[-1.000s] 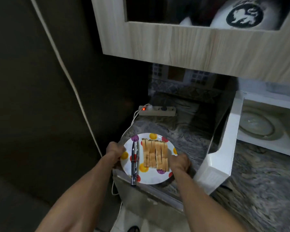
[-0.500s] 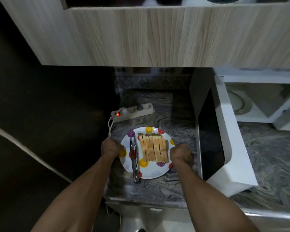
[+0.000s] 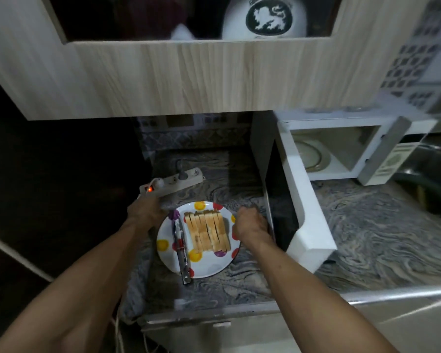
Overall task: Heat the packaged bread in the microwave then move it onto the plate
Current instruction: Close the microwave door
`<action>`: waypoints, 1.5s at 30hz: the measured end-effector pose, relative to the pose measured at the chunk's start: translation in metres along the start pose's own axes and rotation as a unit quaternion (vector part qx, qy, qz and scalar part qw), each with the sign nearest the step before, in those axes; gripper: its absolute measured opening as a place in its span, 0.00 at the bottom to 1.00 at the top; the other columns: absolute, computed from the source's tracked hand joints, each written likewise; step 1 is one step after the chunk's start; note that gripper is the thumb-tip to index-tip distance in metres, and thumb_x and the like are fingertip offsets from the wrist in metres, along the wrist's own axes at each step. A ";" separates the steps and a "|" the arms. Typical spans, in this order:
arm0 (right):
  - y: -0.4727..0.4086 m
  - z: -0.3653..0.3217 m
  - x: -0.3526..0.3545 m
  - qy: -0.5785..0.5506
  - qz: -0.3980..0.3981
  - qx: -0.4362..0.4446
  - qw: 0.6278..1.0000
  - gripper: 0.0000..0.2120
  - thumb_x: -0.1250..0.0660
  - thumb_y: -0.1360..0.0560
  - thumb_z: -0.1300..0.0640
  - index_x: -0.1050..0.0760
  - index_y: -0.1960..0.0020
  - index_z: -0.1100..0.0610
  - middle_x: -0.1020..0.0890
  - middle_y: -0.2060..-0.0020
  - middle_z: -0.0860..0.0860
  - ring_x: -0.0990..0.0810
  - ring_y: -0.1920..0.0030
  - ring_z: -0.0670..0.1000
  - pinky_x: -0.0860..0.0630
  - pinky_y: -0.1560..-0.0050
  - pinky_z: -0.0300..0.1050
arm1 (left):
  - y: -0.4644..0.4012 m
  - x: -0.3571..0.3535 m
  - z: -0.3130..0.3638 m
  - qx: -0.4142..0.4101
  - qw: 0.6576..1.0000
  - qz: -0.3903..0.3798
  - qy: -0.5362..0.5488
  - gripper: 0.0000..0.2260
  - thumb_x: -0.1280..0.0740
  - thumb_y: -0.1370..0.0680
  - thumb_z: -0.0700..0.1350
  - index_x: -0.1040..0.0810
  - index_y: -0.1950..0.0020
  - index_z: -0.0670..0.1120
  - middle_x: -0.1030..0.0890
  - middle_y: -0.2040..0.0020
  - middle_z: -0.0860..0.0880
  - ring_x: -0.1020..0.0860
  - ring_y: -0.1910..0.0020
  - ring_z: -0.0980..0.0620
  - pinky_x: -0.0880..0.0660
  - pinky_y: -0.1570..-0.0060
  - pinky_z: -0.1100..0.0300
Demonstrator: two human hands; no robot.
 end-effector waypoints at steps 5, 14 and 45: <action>0.048 -0.029 0.058 0.077 0.064 0.088 0.991 0.18 0.37 0.20 0.62 0.27 0.30 0.61 0.32 0.31 0.61 0.29 0.33 0.61 0.26 0.39 0.52 | 0.005 0.057 0.097 -0.154 0.988 0.013 -0.016 0.19 0.31 0.25 0.47 0.25 0.34 0.46 0.21 0.38 0.41 0.22 0.41 0.42 0.25 0.46 0.54; 0.138 0.035 0.130 0.170 0.252 -0.014 0.953 0.28 0.53 0.16 0.60 0.59 0.21 0.68 0.56 0.22 0.69 0.59 0.22 0.70 0.60 0.23 0.65 | 0.099 0.124 0.280 -0.454 0.881 0.123 -0.047 0.41 0.30 0.25 0.38 0.50 0.19 0.52 0.47 0.19 0.47 0.42 0.23 0.44 0.38 0.27 0.50; 0.012 0.331 0.211 0.041 0.182 -0.098 0.978 0.41 0.38 0.21 0.59 0.61 0.19 0.60 0.59 0.19 0.57 0.60 0.20 0.59 0.54 0.21 0.58 | 0.105 0.050 0.513 -0.421 0.875 0.155 -0.182 0.31 0.46 0.17 0.45 0.59 0.21 0.37 0.58 0.19 0.40 0.59 0.20 0.44 0.61 0.22 0.48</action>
Point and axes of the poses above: each hand's wrist, its own y-axis away from the middle knuckle, its own x-axis out of the back of the hand, z = x × y, the point moved 8 cm from there along -y, towards the middle knuckle
